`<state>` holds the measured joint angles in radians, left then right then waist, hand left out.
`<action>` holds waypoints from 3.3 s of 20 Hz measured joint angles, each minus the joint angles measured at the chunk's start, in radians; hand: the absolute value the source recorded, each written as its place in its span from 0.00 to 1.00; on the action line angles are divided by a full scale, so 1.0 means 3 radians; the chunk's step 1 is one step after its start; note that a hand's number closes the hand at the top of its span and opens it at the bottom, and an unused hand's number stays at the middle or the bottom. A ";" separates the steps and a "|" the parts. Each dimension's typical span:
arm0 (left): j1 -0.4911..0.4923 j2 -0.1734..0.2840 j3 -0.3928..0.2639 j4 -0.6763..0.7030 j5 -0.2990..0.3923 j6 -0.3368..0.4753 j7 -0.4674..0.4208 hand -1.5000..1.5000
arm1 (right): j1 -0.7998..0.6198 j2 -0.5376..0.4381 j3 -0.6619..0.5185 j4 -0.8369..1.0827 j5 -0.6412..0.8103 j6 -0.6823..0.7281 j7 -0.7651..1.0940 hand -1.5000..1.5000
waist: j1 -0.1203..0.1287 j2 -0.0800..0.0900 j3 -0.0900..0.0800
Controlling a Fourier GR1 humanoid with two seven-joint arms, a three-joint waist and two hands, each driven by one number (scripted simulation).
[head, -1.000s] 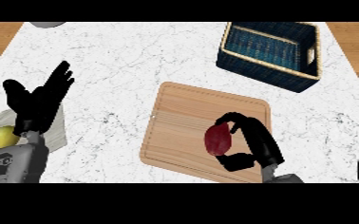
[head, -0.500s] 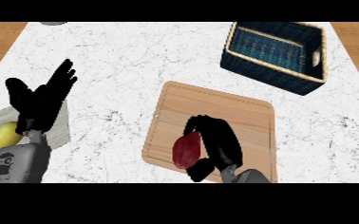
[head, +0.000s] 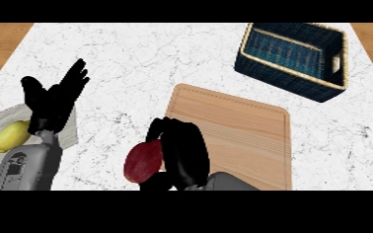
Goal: Pick the pear from the cutting board and place it in the basket
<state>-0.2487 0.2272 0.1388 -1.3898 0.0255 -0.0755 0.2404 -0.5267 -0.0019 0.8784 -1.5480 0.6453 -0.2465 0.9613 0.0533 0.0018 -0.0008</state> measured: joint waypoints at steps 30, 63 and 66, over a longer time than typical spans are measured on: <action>0.0080 0.0045 0.0109 0.0004 0.0023 0.0012 -0.0037 0.50 | -0.2805 -0.0050 -0.1593 0.0795 0.0616 -0.0182 0.0643 1.00 | -0.0147 -0.0021 -0.0002; 0.0095 0.0096 0.0192 -0.0019 0.0066 -0.0060 -0.0005 0.50 | -0.1787 -0.0837 -0.2887 0.1652 0.0866 -0.0573 -0.0413 0.00 | -0.0153 0.0000 0.0003; 0.0123 0.0069 0.0162 -0.0062 0.0043 -0.0053 -0.0011 0.50 | -0.1792 -0.0843 -0.2977 0.1818 0.0811 -0.0653 -0.0614 0.00 | -0.0145 0.0001 0.0003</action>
<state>-0.2117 0.2478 0.1876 -1.4085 0.0385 -0.0913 0.2370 -1.0643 -0.2548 -0.0147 -1.0026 0.8886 -0.4425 0.7769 0.0097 0.0022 0.0001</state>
